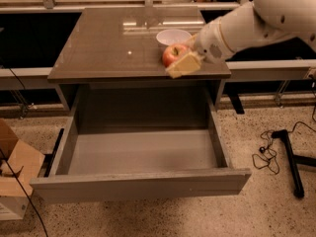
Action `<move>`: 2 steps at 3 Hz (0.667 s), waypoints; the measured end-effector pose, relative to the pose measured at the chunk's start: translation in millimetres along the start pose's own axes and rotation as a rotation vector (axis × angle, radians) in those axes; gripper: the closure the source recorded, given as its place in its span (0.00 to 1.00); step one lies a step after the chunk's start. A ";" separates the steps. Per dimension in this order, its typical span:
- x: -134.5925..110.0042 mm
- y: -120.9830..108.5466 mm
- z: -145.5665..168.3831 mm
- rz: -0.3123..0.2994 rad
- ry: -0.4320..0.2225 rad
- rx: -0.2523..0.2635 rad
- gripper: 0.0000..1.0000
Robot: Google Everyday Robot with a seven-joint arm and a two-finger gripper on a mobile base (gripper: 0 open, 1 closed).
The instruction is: Pick apple from top drawer and place on counter
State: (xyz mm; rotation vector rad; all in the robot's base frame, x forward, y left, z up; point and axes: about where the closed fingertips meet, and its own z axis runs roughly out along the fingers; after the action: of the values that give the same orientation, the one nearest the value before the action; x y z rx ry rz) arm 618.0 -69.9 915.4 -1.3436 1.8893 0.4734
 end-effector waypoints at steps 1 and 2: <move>-50.5 -22.3 -1.7 -0.027 -0.063 0.029 1.00; -84.8 -35.5 24.3 -0.017 -0.105 0.039 1.00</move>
Offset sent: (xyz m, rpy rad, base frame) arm 0.0958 0.1016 0.0643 0.1490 -0.0994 -0.0423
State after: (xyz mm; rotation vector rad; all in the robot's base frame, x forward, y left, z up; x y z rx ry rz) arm 673.1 -13.0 968.0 -1.2836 1.7909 0.4872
